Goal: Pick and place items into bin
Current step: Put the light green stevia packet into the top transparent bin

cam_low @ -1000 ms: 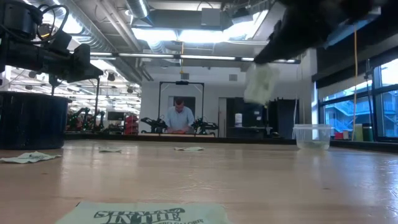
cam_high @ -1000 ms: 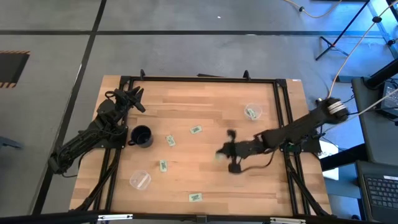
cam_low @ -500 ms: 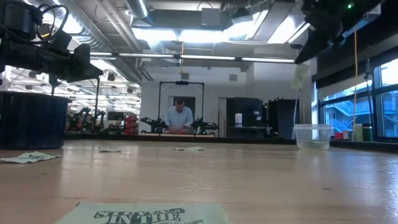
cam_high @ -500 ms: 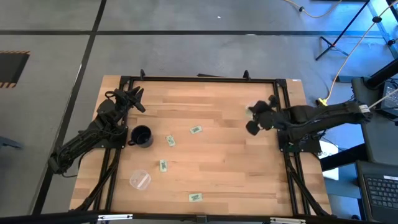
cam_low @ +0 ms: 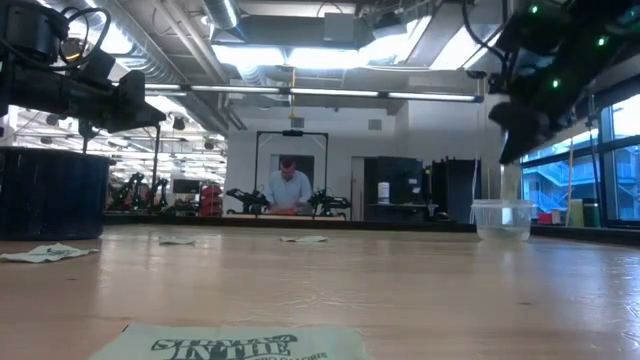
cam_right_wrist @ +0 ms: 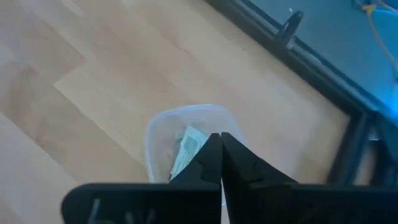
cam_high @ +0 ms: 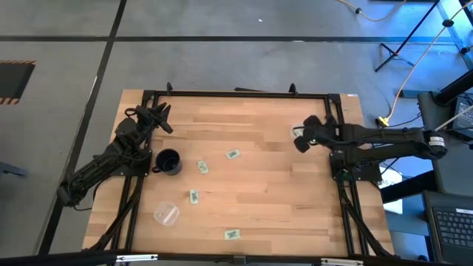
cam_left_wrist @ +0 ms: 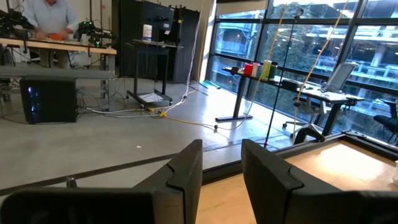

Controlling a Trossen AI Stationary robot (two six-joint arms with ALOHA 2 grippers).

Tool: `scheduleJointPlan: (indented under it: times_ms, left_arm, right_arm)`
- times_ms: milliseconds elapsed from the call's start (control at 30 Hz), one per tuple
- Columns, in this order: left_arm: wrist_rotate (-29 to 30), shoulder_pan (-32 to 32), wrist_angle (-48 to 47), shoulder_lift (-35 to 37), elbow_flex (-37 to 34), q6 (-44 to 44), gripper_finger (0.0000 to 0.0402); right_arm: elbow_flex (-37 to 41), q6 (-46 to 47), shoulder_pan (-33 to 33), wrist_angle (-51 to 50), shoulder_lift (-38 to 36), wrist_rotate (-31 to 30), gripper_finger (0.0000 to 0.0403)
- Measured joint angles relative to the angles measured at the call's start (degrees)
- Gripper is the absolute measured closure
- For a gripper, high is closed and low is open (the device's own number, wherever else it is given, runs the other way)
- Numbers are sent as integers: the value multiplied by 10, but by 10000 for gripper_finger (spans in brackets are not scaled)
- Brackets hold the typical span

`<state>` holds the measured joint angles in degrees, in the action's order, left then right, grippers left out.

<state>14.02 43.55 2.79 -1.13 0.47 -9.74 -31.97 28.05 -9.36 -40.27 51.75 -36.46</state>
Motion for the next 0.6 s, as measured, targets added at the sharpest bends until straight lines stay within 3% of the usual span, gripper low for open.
scheduleJointPlan:
  times_ms: [267, 600]
  left_arm:
    - [0, 0, 0, 0, 0, 0, 295]
    - [0, 0, 0, 0, 0, -1, 295]
  right_arm:
    - [61, -16, -26, 63, 0, 7, 403]
    - [71, -21, -29, 91, 0, 7, 388]
